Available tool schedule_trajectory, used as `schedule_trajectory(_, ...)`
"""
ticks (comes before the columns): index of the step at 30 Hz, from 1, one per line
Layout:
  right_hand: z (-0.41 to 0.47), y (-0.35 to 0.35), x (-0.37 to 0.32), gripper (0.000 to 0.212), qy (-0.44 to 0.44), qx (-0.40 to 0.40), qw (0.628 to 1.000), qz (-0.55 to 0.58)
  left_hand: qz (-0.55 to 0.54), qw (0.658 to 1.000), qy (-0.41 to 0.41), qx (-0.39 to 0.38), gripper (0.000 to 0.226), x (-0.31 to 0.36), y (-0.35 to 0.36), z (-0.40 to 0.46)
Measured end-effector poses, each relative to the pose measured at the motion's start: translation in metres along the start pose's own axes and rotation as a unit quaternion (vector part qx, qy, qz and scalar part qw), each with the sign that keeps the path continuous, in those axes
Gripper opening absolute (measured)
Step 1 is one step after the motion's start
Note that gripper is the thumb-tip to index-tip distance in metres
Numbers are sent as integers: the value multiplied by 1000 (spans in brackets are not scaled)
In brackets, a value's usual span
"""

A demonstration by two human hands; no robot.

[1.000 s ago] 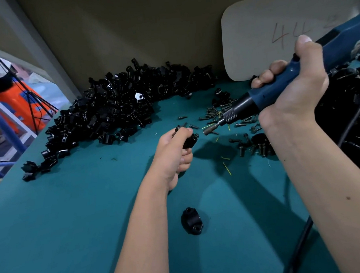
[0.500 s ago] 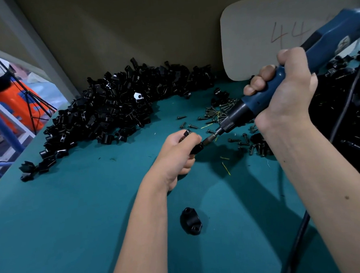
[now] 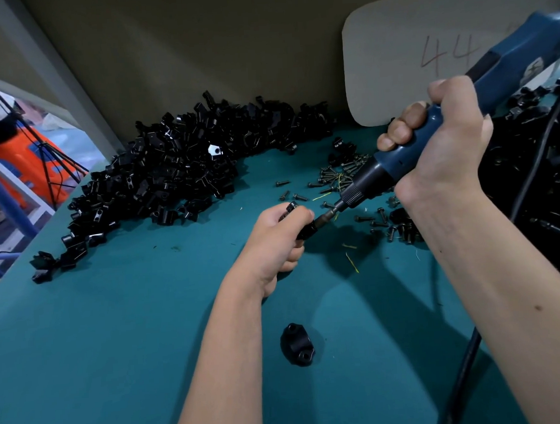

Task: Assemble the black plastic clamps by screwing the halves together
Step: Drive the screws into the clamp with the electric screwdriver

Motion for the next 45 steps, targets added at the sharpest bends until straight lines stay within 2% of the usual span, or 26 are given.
schedule_trajectory(12,-1,4,-2,20,-5,-20,1000,-1,16,1000,-19,-1,27,2,2,0)
schedule_trajectory(24,-1,1,-5,23,-27,9,1000,-10,46,995,35,77,31,8,5,-3)
schedule_trajectory(31,6,-9,-1,21,29,45,999,0,90,982,119,119,33,18,8,-9)
schedule_trajectory(33,10,-11,0,21,58,34,998,14,107,979,130,111,34,19,9,-8)
schedule_trajectory(35,12,-11,0,22,91,1,996,27,104,987,107,63,31,16,13,-7)
schedule_trajectory(37,14,-9,1,27,123,-21,991,58,32,996,82,-15,23,14,19,-9)
schedule_trajectory(38,15,-9,1,29,130,-15,988,83,-12,997,80,-20,22,16,18,-9)
schedule_trajectory(40,17,-11,1,30,130,17,982,137,4,991,112,66,26,19,3,-10)
schedule_trajectory(42,17,-15,1,31,113,42,982,145,150,956,180,174,25,24,-11,-14)
schedule_trajectory(43,16,-16,1,30,101,46,985,131,208,937,202,193,16,24,-13,-15)
schedule_trajectory(44,15,-16,1,30,91,46,988,117,232,931,208,189,8,24,-12,-16)
schedule_trajectory(45,14,-17,2,29,82,48,990,105,241,931,208,181,9,22,-11,-15)
Point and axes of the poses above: each hand's wrist, its own z-axis towards the middle knuckle, its own y-axis out of the palm, x = y × z, the point moved 7 cm from there along z, towards the middle knuckle, and after that the axes turned 3 degrees about -y, right-handed, at the moved point
